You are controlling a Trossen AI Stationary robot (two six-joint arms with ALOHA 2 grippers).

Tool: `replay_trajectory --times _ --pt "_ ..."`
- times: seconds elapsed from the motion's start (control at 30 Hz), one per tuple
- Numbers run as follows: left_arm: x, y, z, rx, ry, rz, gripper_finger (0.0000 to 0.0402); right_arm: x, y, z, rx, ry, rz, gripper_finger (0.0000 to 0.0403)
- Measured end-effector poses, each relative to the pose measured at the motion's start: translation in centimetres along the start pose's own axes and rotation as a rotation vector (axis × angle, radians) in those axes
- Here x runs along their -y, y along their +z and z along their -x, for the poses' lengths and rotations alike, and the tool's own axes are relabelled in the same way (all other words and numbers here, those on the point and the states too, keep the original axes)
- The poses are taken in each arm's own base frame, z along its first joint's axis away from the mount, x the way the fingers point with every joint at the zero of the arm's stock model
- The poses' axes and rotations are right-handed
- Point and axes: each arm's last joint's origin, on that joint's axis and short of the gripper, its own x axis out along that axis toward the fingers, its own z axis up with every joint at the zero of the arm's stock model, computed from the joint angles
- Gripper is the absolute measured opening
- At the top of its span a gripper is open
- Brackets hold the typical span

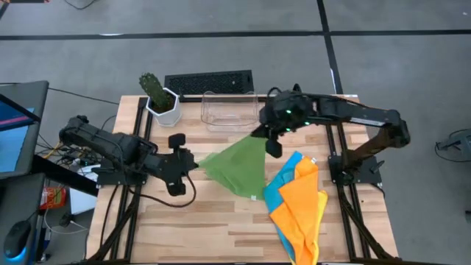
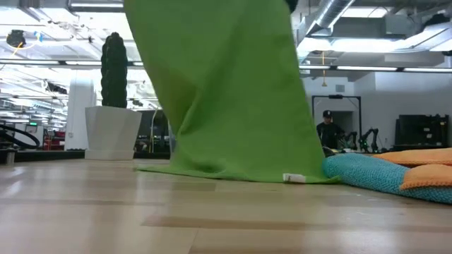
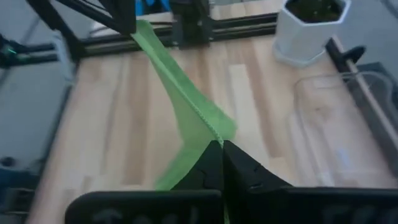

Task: Fold microfiber towels
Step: Fold the green towel

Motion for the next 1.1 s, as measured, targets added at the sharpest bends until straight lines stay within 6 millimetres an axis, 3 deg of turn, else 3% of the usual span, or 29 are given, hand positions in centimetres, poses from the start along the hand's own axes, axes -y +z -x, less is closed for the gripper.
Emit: replay_trajectory --times 0.27,0.63,0.83,1.1 --pt "0.8 2.1 4.1 0.066 -0.254 0.194 0.0000 -5.2 -0.2 2.0 0.043 0.140 -0.051 0.0027" --pt "3.8 3.3 6.6 0.207 -0.490 0.290 0.0000 -10.1 -1.1 1.4 0.002 0.213 -0.019 0.0027" --pt "6.7 2.5 7.4 0.185 -0.589 0.249 0.0000 -13.7 -1.3 1.0 0.032 0.297 -0.092 0.0016" --pt "11.0 0.7 8.1 0.096 -0.699 0.192 0.0000 -19.4 0.0 -0.9 0.298 0.382 -0.172 0.0027"
